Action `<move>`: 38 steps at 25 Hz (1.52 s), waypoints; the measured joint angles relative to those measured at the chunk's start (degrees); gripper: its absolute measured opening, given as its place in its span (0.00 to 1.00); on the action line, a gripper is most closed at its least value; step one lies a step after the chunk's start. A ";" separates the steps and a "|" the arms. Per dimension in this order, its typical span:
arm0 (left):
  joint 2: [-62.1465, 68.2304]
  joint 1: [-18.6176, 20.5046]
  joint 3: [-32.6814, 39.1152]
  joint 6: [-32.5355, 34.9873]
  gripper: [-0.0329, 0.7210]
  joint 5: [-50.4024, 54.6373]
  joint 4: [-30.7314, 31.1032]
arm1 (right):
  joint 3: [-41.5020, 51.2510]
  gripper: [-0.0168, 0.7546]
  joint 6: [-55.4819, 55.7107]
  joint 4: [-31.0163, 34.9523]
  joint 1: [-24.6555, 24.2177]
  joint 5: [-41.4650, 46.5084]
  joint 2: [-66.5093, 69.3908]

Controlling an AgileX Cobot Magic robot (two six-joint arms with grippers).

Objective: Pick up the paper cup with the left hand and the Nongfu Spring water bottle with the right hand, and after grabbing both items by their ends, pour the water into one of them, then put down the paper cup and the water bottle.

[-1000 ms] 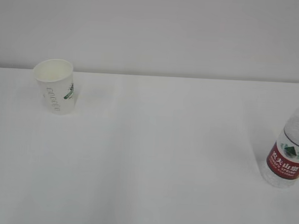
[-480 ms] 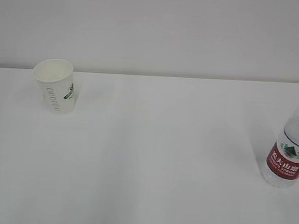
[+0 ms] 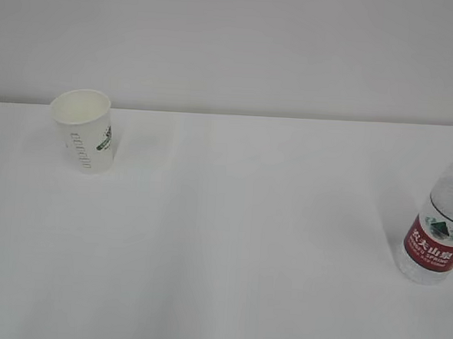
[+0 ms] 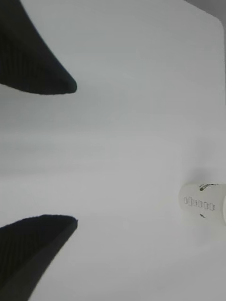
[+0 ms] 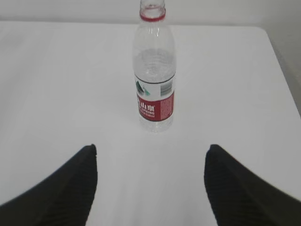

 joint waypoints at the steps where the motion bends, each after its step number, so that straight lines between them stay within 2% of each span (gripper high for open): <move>1: 1.32 0.00 0.00 0.00 0.81 -0.35 0.00 | -0.18 0.71 0.00 0.00 0.00 -0.80 0.00; 10: 8.57 0.00 -3.78 0.00 0.81 -9.89 -0.11 | -0.91 0.71 -0.21 0.00 0.00 -9.06 8.45; 27: 24.36 0.00 -4.11 0.00 0.81 -32.63 0.33 | -0.80 0.71 -1.55 0.00 0.00 -32.48 24.17; 33: 29.34 0.00 -4.11 0.00 0.81 -39.39 0.55 | 3.16 0.72 -2.36 -0.11 0.00 -43.17 25.06; 38: 32.84 0.00 -4.11 0.00 0.81 -45.87 4.17 | 7.20 0.71 -2.39 -0.11 0.00 -49.12 25.06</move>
